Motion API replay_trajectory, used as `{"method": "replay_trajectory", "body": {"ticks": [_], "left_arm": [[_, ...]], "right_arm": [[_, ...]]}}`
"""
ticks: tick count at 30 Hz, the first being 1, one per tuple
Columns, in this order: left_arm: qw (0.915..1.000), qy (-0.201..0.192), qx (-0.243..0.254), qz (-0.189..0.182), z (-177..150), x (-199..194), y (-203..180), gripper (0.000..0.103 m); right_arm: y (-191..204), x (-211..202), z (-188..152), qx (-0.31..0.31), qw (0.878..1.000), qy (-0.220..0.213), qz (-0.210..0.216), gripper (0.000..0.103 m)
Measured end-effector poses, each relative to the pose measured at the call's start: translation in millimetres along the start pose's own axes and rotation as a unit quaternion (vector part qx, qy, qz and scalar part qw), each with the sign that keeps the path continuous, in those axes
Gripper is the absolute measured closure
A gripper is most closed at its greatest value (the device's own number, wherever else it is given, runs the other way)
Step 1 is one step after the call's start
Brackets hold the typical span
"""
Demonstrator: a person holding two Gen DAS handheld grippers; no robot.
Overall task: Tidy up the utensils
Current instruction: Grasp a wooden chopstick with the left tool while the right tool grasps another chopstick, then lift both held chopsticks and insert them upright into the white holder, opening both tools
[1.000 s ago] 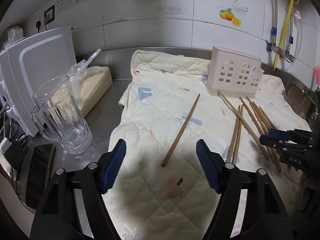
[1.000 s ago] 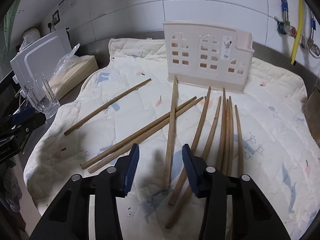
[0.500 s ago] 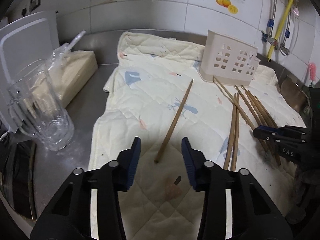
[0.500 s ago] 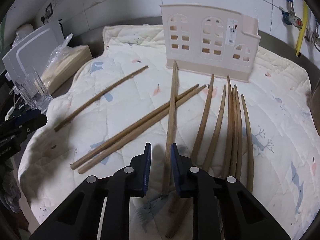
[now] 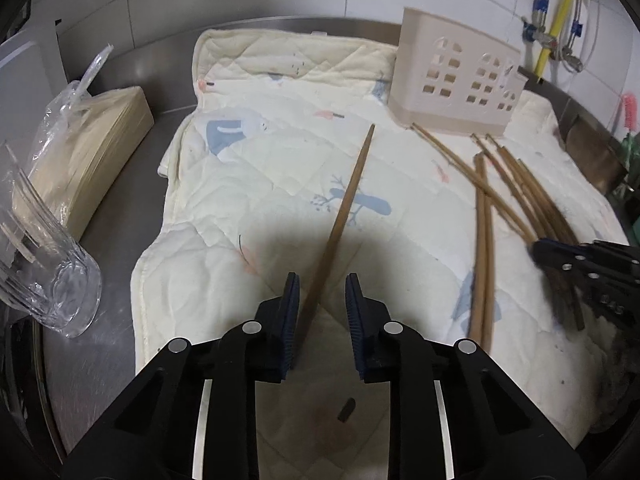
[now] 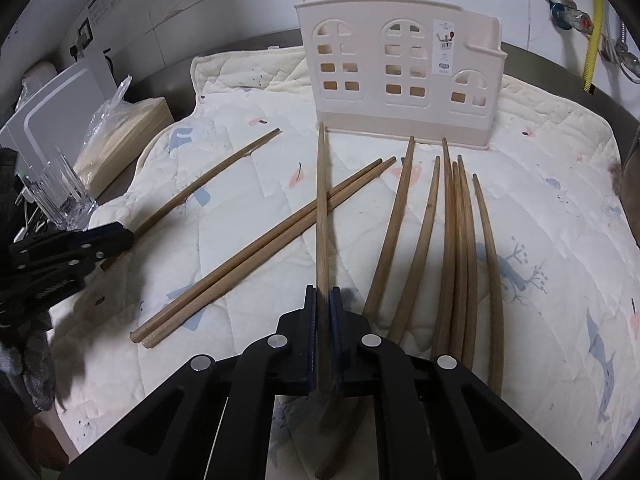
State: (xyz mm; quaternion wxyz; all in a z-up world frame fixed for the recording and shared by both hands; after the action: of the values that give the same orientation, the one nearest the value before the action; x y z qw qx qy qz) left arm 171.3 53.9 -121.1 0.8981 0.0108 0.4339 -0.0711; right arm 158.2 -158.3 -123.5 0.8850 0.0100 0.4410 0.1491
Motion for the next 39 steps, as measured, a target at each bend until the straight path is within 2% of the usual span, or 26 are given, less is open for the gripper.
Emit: {"method": "replay_trajectory", "body": {"ticks": [4,11,14,18,24,28,35,39], "left_arm": [[0.9999,0.015,-0.006,-0.001,-1,9,2,0.081],[0.9998,0.014,-0.002,0.017,0,8,-2,0.092],[1.0000,0.001,-0.003,0.006,5,-3,-6,0.097],[0.9997,-0.024,0.009,0.005,16,-25,-15,0.097],[0.9974,-0.066,0.023,-0.014,45,-62,-29,0.097],[0.9952,-0.087,0.043,-0.011,66,-79,-41,0.097],[0.9906,-0.110,0.079,-0.022,107,-104,-65,0.098],[0.9862,-0.130,0.095,-0.040,137,-123,-82,0.098]], "right_arm": [[-3,-14,1,0.004,1.000,-0.017,0.004,0.097],[-9,-48,11,0.011,0.998,-0.059,0.007,0.097],[-12,-68,19,0.009,0.996,-0.084,0.006,0.096],[-18,-92,32,0.006,0.993,-0.114,0.006,0.097],[-29,-121,58,-0.004,0.990,-0.143,0.009,0.097],[-40,-138,82,-0.008,0.988,-0.153,0.021,0.097],[-57,-177,129,-0.018,0.984,-0.173,0.026,0.097],[-66,-198,162,-0.030,0.981,-0.193,0.005,0.097]]}}
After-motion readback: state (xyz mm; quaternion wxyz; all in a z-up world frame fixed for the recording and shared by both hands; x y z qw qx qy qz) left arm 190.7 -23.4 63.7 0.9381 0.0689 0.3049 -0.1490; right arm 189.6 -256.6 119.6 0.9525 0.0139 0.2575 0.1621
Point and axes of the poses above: each gripper's, at about its wrist camera, not at the fingertips, and x roughly the way its jaws point, y to its left, z to its top, the point moved 2 cm from there along x, roughly the way its jaws point, and after that the axes turned 1 degree about y, right-handed, at the moved point
